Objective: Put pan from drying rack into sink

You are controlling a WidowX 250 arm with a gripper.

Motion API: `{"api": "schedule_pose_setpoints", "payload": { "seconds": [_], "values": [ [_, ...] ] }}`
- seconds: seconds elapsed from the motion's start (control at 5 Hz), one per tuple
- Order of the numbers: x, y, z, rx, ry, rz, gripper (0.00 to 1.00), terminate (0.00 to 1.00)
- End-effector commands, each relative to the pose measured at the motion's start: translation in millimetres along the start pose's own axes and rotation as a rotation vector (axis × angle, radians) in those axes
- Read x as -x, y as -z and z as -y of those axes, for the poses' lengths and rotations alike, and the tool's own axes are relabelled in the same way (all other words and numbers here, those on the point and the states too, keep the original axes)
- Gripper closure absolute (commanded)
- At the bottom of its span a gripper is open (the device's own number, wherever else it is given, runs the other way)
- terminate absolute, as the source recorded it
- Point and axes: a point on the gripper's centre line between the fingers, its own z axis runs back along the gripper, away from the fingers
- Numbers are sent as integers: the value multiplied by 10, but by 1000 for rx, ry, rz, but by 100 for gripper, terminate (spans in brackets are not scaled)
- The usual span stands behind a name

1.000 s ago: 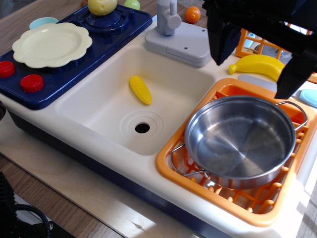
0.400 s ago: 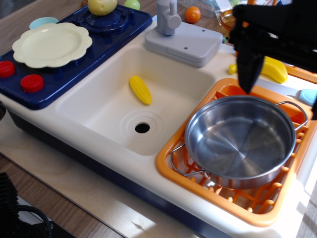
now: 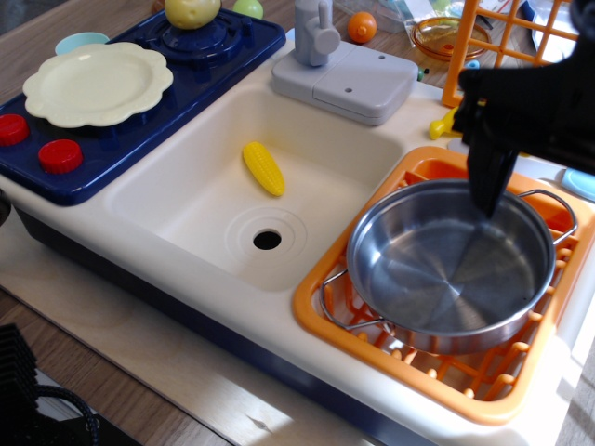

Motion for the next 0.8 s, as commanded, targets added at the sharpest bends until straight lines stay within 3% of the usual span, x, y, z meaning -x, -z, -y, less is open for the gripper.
{"api": "schedule_pose_setpoints", "payload": {
  "seconds": [0.0,0.4,0.6],
  "values": [
    [53,85,16,22,-41,25,0,0],
    [104,254,47,59,-61,39,0,0],
    [103,266,50,64,-69,34,100,0]
  ]
}}
